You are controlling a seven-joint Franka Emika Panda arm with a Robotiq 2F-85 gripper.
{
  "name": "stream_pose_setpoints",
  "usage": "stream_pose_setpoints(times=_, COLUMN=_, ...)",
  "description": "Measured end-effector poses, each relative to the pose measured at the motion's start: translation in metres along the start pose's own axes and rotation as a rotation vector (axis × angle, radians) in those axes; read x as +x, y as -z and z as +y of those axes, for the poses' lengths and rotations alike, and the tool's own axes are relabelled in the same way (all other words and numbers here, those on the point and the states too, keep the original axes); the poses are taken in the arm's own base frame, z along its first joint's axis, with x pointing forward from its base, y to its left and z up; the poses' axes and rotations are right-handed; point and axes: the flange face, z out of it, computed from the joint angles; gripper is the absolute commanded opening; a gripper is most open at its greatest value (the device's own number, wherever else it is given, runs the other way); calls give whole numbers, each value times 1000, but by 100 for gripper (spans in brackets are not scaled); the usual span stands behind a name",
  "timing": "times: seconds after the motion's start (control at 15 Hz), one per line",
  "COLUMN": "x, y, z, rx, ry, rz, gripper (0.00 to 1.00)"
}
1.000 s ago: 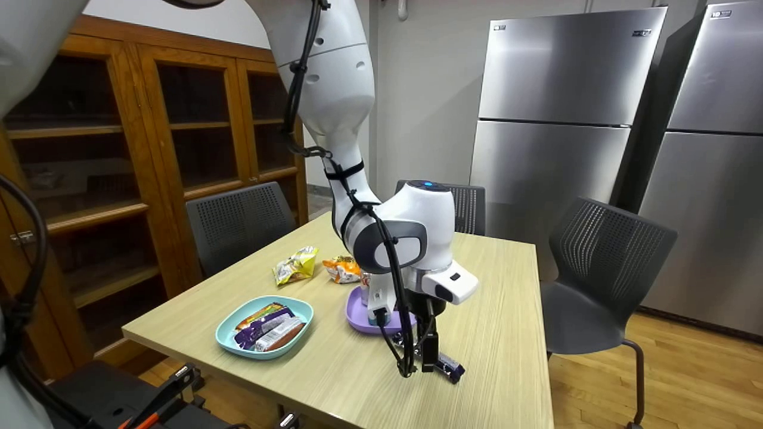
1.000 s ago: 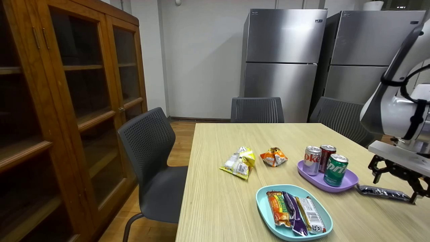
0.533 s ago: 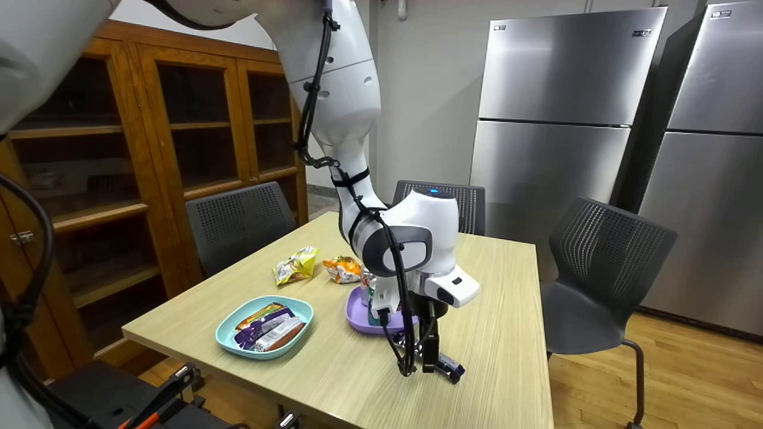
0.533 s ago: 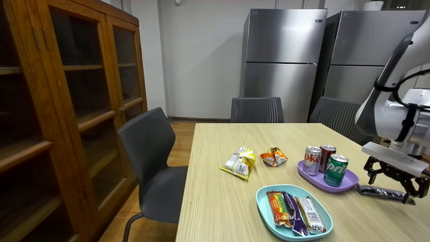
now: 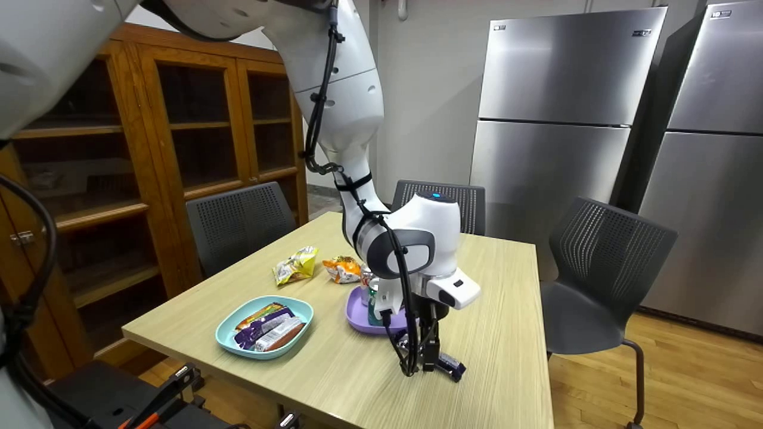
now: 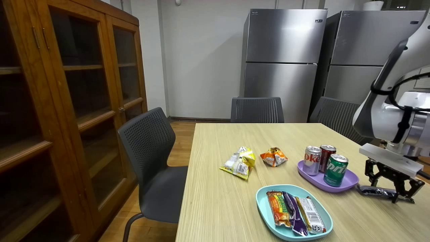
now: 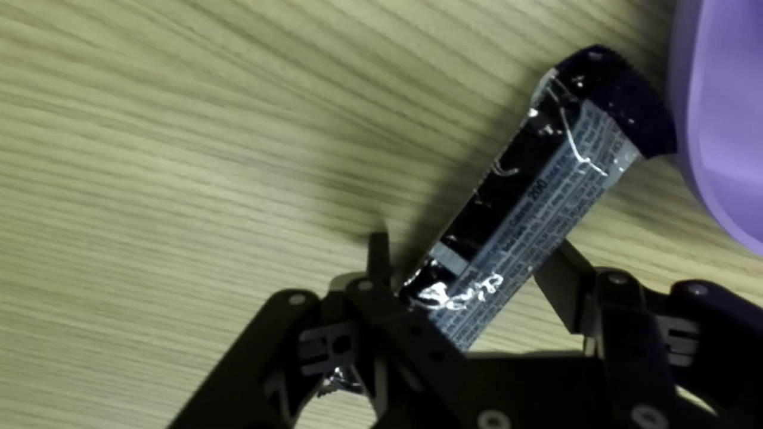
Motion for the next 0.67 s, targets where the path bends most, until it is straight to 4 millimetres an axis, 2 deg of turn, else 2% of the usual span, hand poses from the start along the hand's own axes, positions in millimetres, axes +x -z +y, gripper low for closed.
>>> stream_pose_setpoints(times=0.27, x=5, y=3, z=3, rx=2, ry=-10, rz=-2, gripper=5)
stream_pose_setpoints(times=0.33, x=6, y=4, z=4, rx=3, ry=-13, rz=-3, gripper=1)
stream_pose_setpoints(times=0.4, x=8, y=4, z=5, rx=5, ry=-17, rz=-2, gripper=5)
stream_pose_setpoints(times=0.67, x=17, y=9, z=14, rx=11, ry=-40, rz=3, gripper=5)
